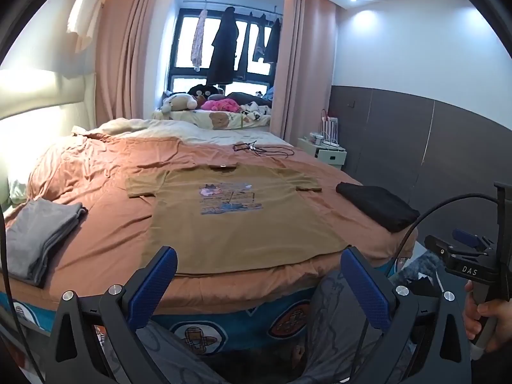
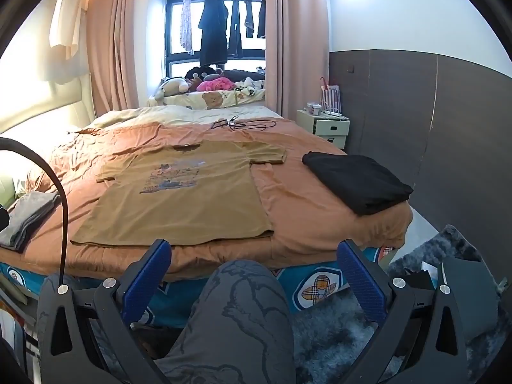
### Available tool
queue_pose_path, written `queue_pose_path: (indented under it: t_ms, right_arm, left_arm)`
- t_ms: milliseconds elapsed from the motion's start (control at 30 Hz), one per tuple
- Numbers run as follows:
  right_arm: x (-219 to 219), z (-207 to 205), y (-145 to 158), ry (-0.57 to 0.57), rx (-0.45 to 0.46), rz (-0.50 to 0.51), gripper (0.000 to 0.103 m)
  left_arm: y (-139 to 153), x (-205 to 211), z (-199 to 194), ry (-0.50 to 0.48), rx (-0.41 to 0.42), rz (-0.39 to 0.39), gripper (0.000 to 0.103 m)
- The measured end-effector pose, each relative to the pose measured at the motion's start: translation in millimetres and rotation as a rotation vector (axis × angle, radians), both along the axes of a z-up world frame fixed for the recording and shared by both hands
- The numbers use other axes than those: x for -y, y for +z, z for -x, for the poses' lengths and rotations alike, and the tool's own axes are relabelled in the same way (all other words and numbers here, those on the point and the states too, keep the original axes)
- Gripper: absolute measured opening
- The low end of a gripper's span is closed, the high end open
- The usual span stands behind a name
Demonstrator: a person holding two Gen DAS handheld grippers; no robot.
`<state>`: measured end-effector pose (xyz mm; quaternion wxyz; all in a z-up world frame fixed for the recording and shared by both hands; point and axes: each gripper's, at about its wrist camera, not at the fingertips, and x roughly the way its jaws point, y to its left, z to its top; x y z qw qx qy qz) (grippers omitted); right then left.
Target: Fold small clothes
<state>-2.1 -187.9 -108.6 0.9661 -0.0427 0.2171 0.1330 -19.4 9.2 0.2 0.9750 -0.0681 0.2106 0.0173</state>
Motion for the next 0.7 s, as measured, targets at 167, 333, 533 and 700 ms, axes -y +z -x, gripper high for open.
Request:
queue_pose_path:
  t_ms: [167,333,533,700]
  right_arm:
    - [3.1,-0.5,0.1,-0.005,-0.010,-0.002,0.103]
    - [0.3,1.4,1.8,-0.006,-0.007,0.003,0.103]
    - [2.5,-3.3,4.4,-0.005,-0.014,-0.003,0.103]
    - [2.0,3.7,1.6,-0.009,-0.011,-0.005,0.103]
  left_arm:
    - [1.6,-0.4,5.4,0.000,0.014,-0.003,0.102]
    - [-0.8,-0.9,6.6,-0.002,0.010,0.008,0.102]
    - [-1.8,-0.4,8.5,0.000,0.015,0.010,0.102]
    - [-2.4,-1.4,11.6,-0.001,0.019,0.012,0.103]
